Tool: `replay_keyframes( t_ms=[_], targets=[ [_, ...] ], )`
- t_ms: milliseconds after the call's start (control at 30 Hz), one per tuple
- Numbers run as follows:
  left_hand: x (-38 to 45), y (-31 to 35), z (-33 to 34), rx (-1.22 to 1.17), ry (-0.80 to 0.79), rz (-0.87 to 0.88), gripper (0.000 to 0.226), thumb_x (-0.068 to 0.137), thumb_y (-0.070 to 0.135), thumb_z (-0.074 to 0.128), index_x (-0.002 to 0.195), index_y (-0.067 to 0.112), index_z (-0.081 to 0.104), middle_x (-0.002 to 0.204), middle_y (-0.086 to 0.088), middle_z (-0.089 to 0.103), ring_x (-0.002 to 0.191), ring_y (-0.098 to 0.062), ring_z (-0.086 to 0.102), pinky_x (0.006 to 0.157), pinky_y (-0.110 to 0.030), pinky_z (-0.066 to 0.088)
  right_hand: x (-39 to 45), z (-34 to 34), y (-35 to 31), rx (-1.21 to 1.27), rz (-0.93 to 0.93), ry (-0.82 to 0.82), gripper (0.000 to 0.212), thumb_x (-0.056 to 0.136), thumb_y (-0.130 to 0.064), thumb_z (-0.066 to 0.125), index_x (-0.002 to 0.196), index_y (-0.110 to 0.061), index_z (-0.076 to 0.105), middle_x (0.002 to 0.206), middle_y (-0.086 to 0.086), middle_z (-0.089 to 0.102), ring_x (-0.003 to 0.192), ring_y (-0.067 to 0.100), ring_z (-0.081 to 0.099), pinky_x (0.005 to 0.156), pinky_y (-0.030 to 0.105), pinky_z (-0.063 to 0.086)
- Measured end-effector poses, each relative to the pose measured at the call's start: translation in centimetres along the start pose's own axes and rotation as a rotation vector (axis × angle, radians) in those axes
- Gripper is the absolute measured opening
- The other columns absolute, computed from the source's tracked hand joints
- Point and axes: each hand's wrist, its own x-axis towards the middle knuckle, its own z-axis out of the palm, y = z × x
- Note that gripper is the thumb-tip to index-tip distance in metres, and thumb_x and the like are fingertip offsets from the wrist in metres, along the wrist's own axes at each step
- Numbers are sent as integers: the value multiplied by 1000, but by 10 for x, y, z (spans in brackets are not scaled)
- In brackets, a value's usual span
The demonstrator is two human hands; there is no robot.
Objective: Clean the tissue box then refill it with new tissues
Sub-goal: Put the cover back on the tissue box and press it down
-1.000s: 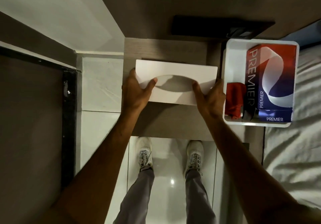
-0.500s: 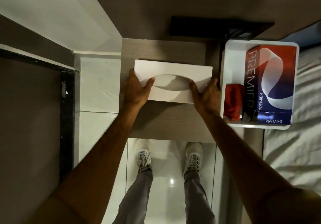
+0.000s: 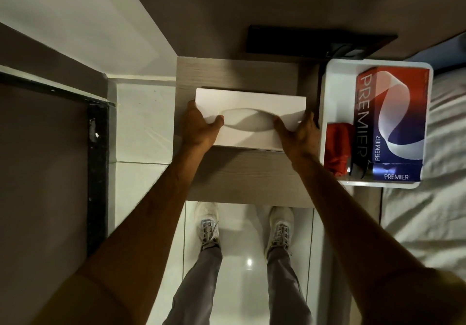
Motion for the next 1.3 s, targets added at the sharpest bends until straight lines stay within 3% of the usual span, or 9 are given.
replay_keyframes(
  t_ms=[400, 533, 700, 800, 967, 1067, 1167, 1233, 1300],
  targets=[
    [1, 3, 1, -74, 7, -73, 73, 84, 24, 82, 145, 11, 45, 144, -12, 57, 135, -31, 54, 106, -39, 50, 3, -1, -1, 82, 55, 8, 79, 83, -47, 78, 144, -12, 44, 142, 15, 55, 133, 36, 50, 107, 54, 49],
    [2, -1, 2, -77, 10, -93, 72, 82, 22, 83, 143, 12, 47, 141, -11, 59, 133, -30, 57, 91, -27, 43, 2, -1, -3, 60, 51, -7, 75, 82, -44, 78, 140, -11, 44, 140, 17, 56, 130, 37, 52, 105, 51, 51],
    [-2, -10, 3, -85, -18, -80, 81, 83, 26, 83, 151, 15, 39, 150, -11, 52, 140, -31, 50, 113, -42, 46, 0, 0, -1, 40, 44, -6, 81, 82, -45, 79, 145, -11, 41, 142, 18, 53, 132, 38, 49, 108, 49, 47],
    [-2, -16, 6, -130, -16, -67, 82, 82, 27, 85, 150, 16, 41, 149, -11, 53, 139, -31, 51, 113, -43, 46, -3, 3, 3, 25, 39, 5, 84, 83, -50, 77, 147, -10, 40, 144, 21, 46, 133, 40, 46, 109, 49, 43],
    [3, -30, 3, -4, 7, -16, 88, 80, 55, 80, 150, 19, 40, 152, -11, 41, 140, -36, 46, 113, -51, 46, -2, 4, 4, -25, 22, 10, 85, 84, -55, 73, 147, -8, 40, 145, 20, 46, 134, 38, 45, 109, 47, 42],
    [-8, -31, 2, 26, 29, 82, 88, 86, 56, 73, 155, 15, 35, 155, -14, 41, 143, -35, 44, 117, -49, 45, -5, 2, -2, -117, 35, -15, 91, 87, -61, 67, 151, -7, 33, 150, 19, 41, 140, 38, 40, 110, 49, 41],
    [-34, -32, 3, 304, 152, 258, 85, 98, 57, 54, 162, 12, 22, 167, -17, 24, 154, -34, 28, 124, -50, 35, -20, 2, -11, -302, -166, 137, 87, 94, -62, 54, 159, -12, 23, 161, 18, 29, 147, 36, 32, 114, 50, 39],
    [-50, -38, 5, 520, 90, 361, 79, 104, 56, 40, 165, 17, 9, 174, -14, 6, 161, -34, 9, 130, -52, 20, -26, 2, -18, -397, -464, 237, 61, 97, -51, 56, 146, -17, 48, 158, 16, 36, 144, 34, 37, 111, 48, 45],
    [-57, -45, 6, 602, 9, 380, 75, 105, 56, 34, 165, 23, 2, 174, -10, -7, 162, -31, 0, 130, -55, 13, -23, 9, -22, -515, -680, 172, 33, 92, -37, 69, 120, -19, 70, 158, 13, 37, 147, 35, 34, 114, 52, 42]
  ],
)
